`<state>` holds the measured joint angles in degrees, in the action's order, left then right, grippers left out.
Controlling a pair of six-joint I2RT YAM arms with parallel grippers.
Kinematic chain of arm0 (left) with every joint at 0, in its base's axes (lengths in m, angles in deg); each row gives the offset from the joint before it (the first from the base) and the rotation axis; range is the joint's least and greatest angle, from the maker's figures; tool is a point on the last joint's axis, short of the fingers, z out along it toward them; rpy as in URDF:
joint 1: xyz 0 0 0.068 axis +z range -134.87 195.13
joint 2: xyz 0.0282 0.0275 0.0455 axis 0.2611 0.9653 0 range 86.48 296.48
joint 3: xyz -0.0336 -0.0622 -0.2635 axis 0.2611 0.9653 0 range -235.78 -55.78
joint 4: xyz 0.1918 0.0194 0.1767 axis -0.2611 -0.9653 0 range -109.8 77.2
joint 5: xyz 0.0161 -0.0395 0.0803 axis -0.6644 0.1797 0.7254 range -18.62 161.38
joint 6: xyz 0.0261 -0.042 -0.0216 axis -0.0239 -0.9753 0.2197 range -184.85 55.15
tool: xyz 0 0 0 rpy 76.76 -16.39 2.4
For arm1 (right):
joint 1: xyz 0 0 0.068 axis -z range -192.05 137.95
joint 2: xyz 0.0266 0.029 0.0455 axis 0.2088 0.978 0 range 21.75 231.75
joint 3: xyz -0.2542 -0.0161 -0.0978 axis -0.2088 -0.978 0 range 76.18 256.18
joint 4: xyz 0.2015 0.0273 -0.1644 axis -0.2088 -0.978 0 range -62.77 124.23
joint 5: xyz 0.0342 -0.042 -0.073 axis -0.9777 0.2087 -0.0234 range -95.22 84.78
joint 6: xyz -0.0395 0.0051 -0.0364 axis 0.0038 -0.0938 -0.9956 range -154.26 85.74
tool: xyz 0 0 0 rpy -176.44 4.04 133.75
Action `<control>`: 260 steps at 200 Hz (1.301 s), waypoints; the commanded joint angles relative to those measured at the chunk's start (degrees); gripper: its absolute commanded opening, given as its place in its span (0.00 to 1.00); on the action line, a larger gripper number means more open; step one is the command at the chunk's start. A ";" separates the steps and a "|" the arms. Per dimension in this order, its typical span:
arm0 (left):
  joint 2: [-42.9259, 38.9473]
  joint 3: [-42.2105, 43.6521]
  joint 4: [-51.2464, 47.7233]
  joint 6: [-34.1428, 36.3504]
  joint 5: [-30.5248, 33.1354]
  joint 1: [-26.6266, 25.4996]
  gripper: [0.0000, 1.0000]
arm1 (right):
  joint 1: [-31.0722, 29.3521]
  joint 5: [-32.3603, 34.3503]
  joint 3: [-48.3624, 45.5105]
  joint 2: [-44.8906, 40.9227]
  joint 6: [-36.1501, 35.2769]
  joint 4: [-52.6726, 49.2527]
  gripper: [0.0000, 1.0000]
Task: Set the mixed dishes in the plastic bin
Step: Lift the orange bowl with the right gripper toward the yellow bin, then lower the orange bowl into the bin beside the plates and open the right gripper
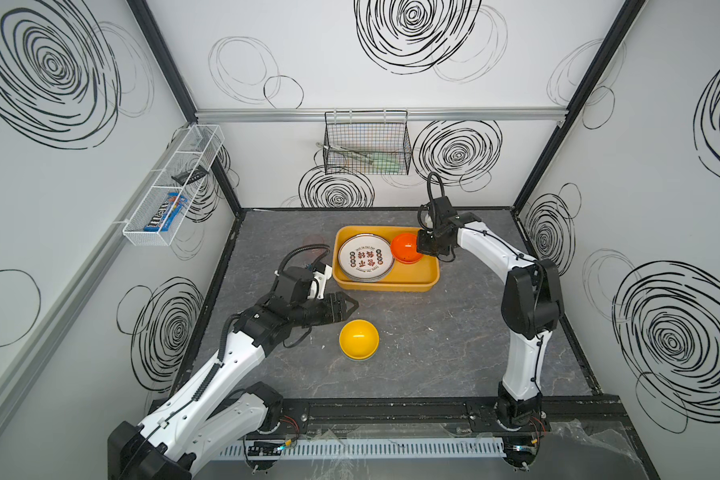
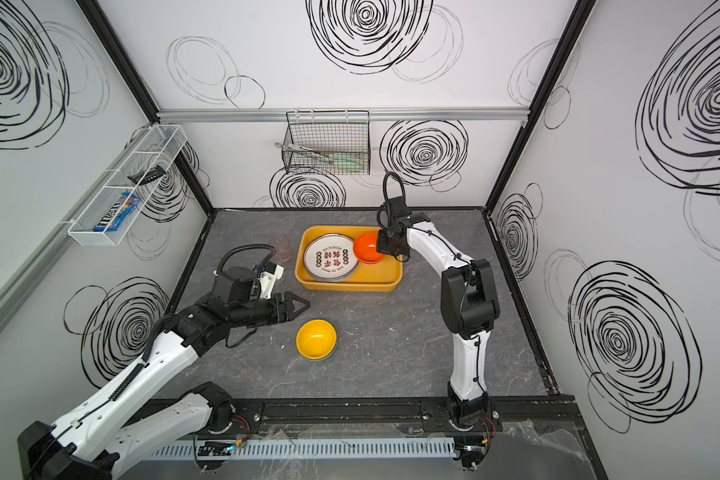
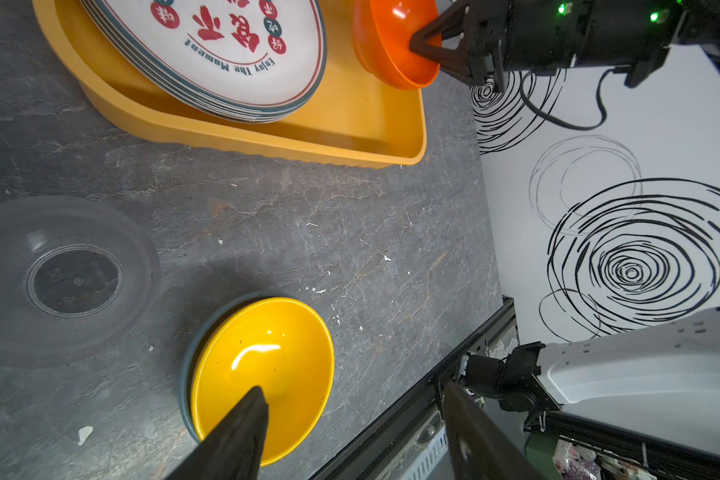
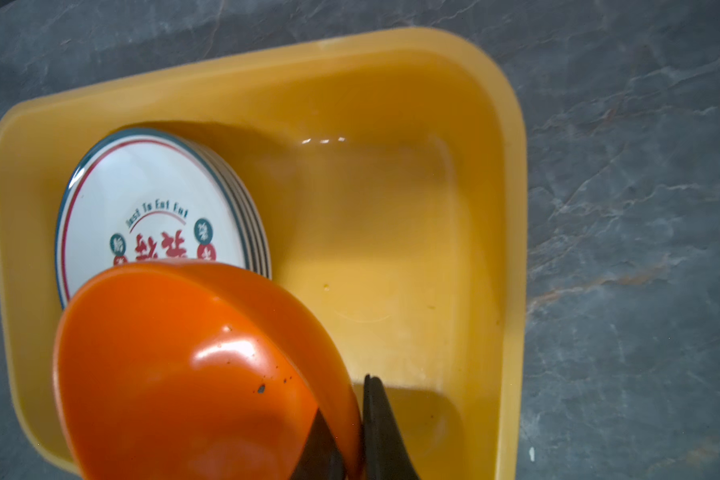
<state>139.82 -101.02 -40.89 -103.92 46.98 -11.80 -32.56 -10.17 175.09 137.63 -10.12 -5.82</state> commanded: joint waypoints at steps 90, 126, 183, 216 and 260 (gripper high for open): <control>-0.42 2.62 2.86 -1.24 -0.14 0.48 0.71 | 2.91 0.65 16.81 13.87 0.73 -4.43 0.01; 0.13 3.14 3.39 -1.45 -0.21 0.46 0.71 | 3.25 0.73 16.93 15.16 1.13 -3.91 0.02; 0.38 3.65 3.93 -1.80 -0.49 0.42 0.71 | 3.31 1.76 17.45 16.87 1.77 -3.55 0.03; 0.29 3.85 4.02 -1.89 -0.41 0.46 0.71 | 3.30 2.04 17.72 17.45 2.05 -3.37 0.05; 0.10 4.26 4.14 -2.11 -0.32 0.50 0.71 | 3.33 2.57 17.76 17.72 2.40 -3.27 0.07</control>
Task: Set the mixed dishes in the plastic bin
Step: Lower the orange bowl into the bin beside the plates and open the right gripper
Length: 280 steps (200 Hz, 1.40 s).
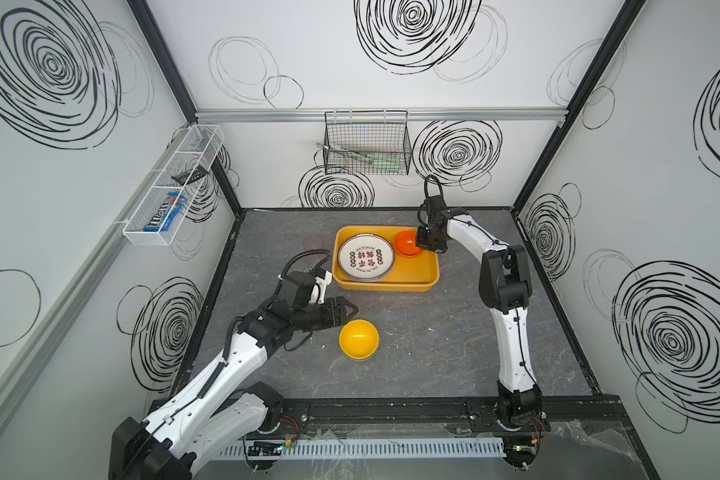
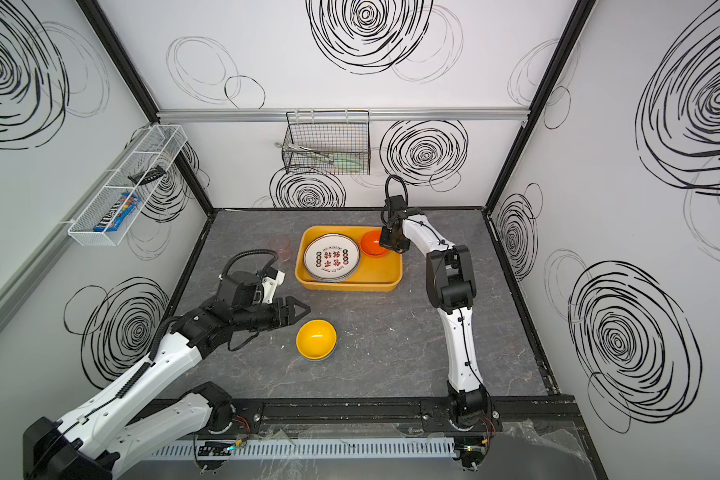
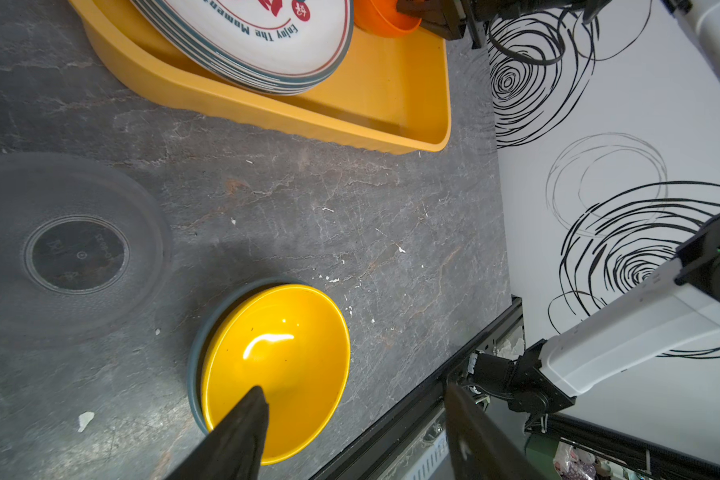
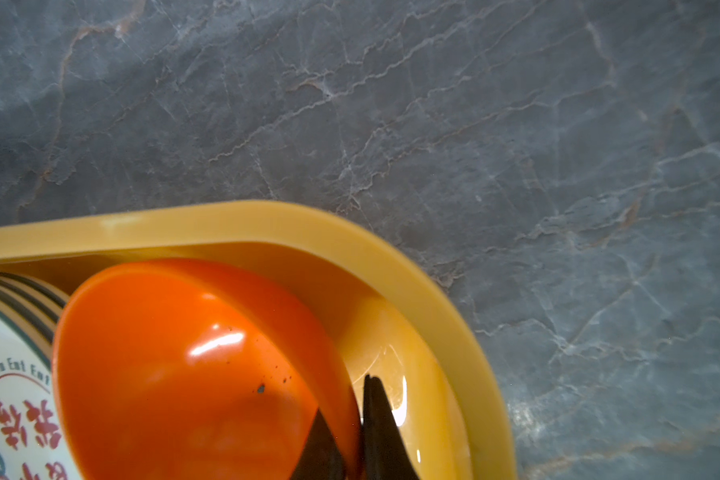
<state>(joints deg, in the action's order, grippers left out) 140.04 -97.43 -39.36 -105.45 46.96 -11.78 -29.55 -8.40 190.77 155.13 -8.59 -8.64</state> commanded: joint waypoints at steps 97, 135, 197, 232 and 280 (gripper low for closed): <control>-0.81 0.96 2.58 -0.71 -0.05 0.47 0.71 | 0.19 2.38 3.11 -1.91 1.09 -1.92 0.28; -1.24 0.44 1.25 -0.38 0.88 0.61 0.71 | -0.19 3.37 0.62 -7.01 0.87 -1.90 0.30; -2.29 -0.78 -4.89 1.35 4.97 0.64 0.68 | -2.25 -0.51 -10.72 -19.40 -0.11 1.55 0.33; -3.11 -0.39 -8.42 2.17 6.60 0.64 0.64 | -3.36 -6.88 -21.27 -27.86 -0.53 6.08 0.37; -3.29 1.59 -11.18 2.45 8.69 -0.28 0.58 | -5.92 -15.03 -33.52 -37.29 -2.96 10.15 0.38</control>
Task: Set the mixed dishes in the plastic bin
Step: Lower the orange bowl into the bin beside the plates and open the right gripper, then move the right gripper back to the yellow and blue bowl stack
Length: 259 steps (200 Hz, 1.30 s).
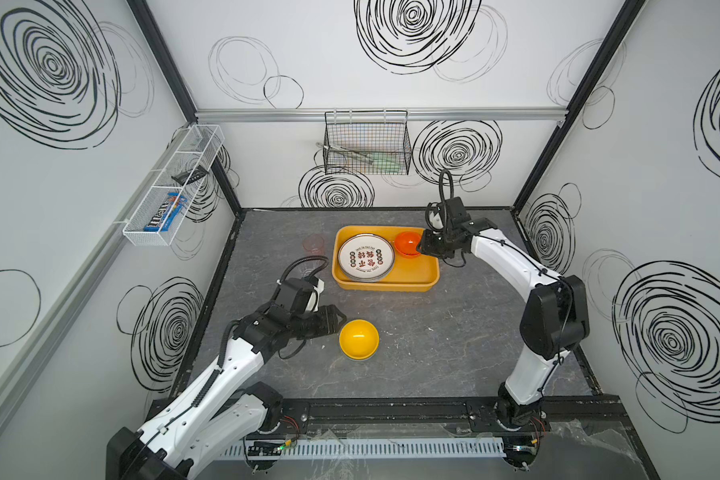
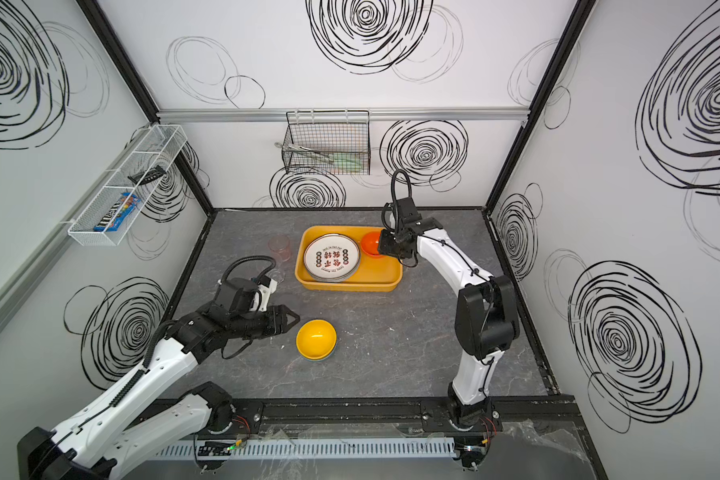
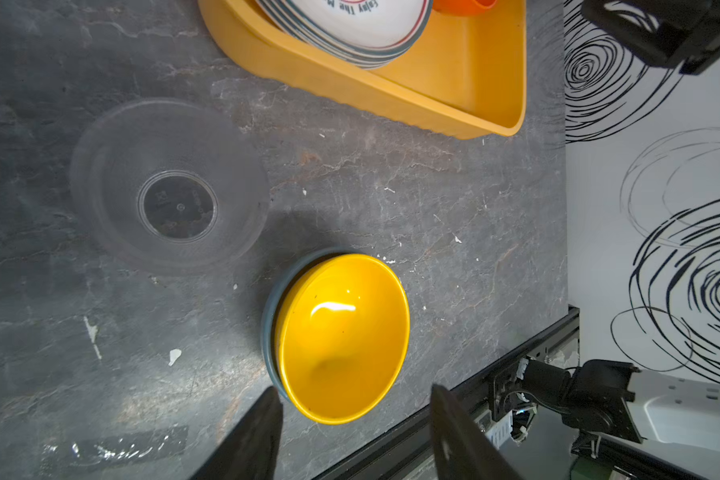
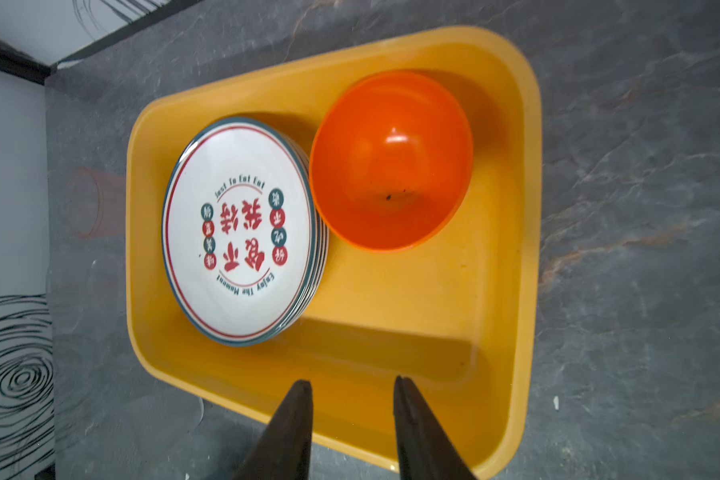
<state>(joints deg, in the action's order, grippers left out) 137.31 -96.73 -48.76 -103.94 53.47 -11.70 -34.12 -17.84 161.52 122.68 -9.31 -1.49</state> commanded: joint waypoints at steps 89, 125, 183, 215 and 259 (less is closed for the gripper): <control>2.95 2.69 -1.50 0.64 6.65 -5.52 0.52 | -8.19 -19.73 -25.98 -22.62 -8.82 9.80 0.35; 5.05 3.67 -0.27 0.00 8.27 -7.65 0.49 | -12.47 -23.27 -32.59 -27.18 -10.05 12.38 0.33; 8.47 3.85 1.48 -1.06 10.40 -10.16 0.44 | -18.71 -23.71 -37.88 -29.98 -10.10 16.19 0.37; 10.71 3.99 3.23 -1.25 11.21 -11.20 0.41 | -20.20 -22.06 -38.11 -28.99 -9.83 16.53 0.37; 14.45 3.78 5.23 -1.25 12.89 -12.76 0.37 | -21.17 -21.04 -38.48 -28.33 -9.40 16.90 0.37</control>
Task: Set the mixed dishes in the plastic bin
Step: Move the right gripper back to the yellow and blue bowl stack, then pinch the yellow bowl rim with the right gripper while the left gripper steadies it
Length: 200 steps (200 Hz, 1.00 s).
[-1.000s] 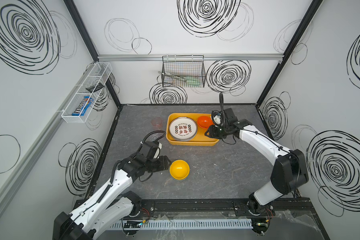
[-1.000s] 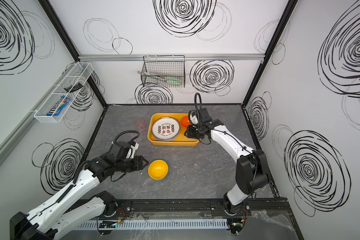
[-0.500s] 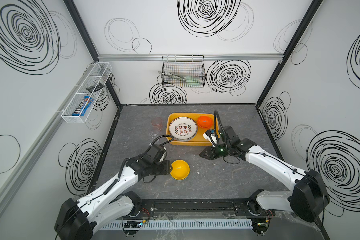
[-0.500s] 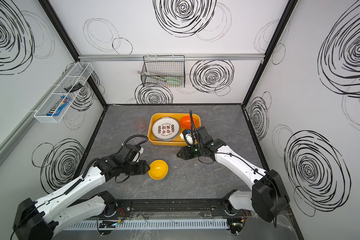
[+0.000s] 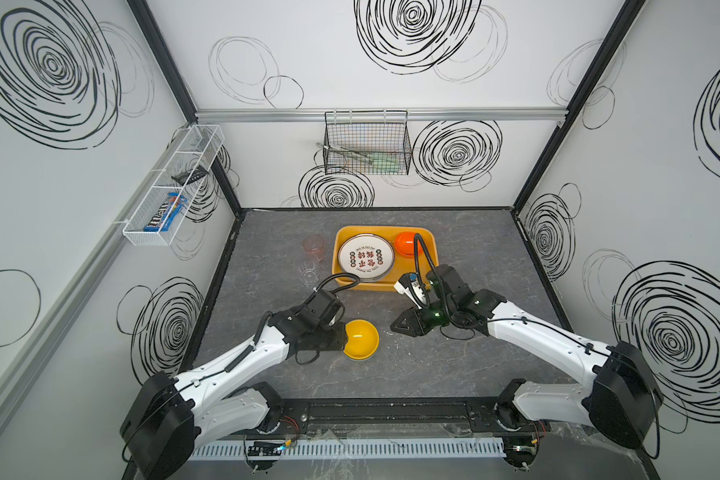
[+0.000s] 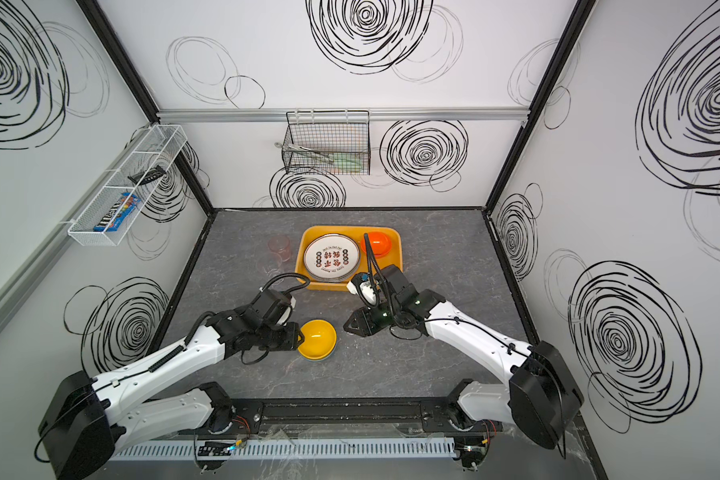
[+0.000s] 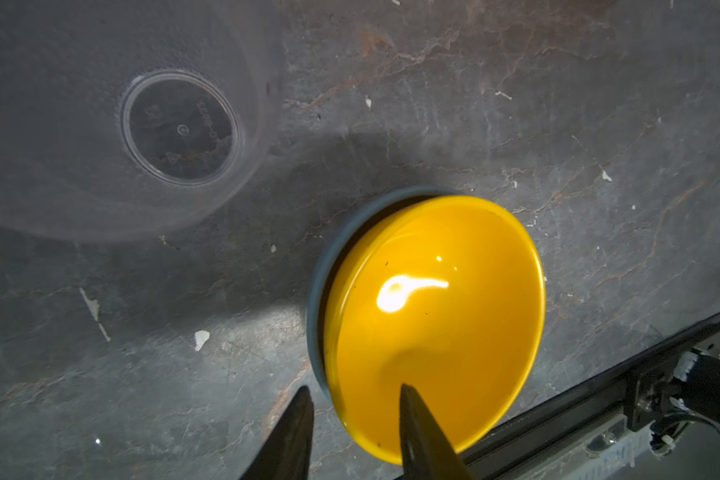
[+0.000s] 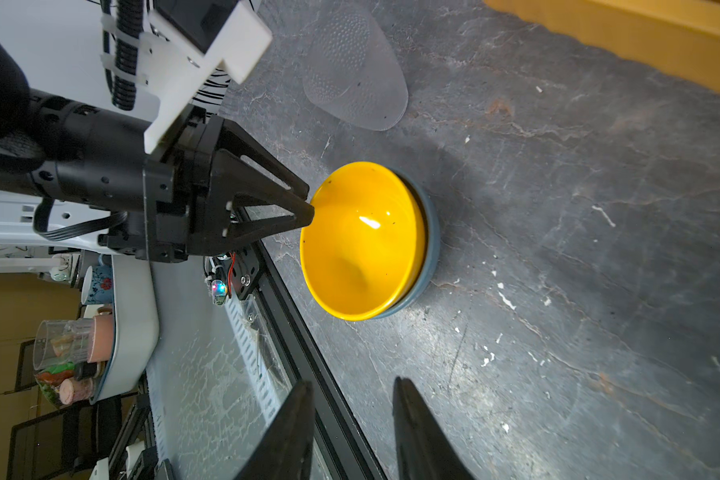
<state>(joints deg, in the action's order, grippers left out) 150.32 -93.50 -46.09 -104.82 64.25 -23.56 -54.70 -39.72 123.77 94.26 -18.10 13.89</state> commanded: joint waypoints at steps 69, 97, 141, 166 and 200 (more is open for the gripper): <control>4.24 -0.03 2.89 -0.02 3.97 -1.55 0.27 | -0.76 1.89 -1.50 -0.18 -0.14 1.86 0.37; 4.54 -0.17 2.79 0.14 4.32 -1.64 0.22 | -0.76 1.92 -1.76 -0.09 0.01 2.28 0.37; 4.99 -0.58 2.54 0.59 4.59 -1.60 0.15 | -0.76 2.26 -2.13 -0.25 0.38 2.36 0.38; 4.90 -1.21 2.04 0.85 4.60 -1.64 0.10 | -0.76 2.25 -2.49 -0.20 0.77 2.91 0.38; 3.98 -2.83 0.82 1.18 4.89 -1.56 0.07 | -0.76 2.59 -2.70 -0.01 1.32 3.04 0.38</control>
<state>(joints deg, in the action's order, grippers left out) 155.02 -93.76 -44.91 -104.27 68.09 -24.98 -55.03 -37.53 121.72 94.26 -17.31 15.79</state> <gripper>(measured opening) 0.096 0.383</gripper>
